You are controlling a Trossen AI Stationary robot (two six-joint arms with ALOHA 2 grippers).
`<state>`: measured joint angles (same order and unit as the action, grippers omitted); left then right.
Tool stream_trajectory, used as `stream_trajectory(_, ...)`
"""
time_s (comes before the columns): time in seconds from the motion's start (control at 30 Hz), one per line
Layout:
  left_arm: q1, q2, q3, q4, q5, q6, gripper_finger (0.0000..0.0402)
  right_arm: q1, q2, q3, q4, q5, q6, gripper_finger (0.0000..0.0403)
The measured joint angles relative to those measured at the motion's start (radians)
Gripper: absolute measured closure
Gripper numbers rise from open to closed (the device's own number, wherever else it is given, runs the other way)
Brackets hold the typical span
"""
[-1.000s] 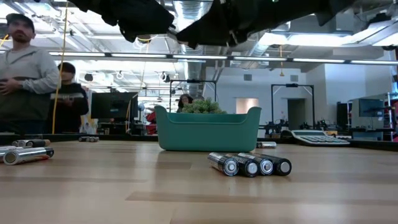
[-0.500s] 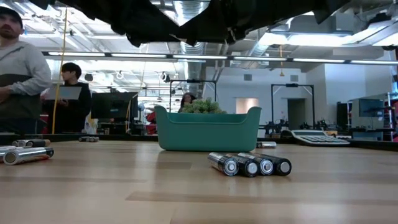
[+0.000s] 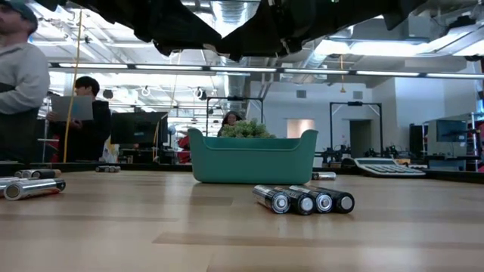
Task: Sort batteries
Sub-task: Put the silver battery into the blue bin
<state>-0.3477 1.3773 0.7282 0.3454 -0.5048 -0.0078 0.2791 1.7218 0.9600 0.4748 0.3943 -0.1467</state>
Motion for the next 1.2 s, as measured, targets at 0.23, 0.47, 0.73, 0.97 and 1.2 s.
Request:
stream_trajectory(0.23,0.000,0.000,0.000,0.003,-0.001,0.003,0.0339,0.000,0.000,0.000,-0.002,0.000,0.005,0.0353)
stream_trajectory(0.47,0.000,0.000,0.000,0.002,0.026,0.003,0.0339,0.000,0.000,0.000,-0.001,-0.002,0.008,0.0353)
stream_trajectory(0.73,-0.020,-0.010,0.000,0.004,0.011,0.021,0.0339,0.001,0.000,0.000,0.013,-0.005,0.007,0.0353)
stream_trajectory(0.97,-0.019,-0.010,0.002,-0.018,0.012,0.006,0.0339,0.000,0.002,0.000,0.015,-0.005,0.007,0.0353)
stream_trajectory(1.2,-0.020,-0.011,0.004,-0.050,0.032,0.004,0.0349,0.000,0.003,0.000,0.019,-0.005,0.004,0.0353)
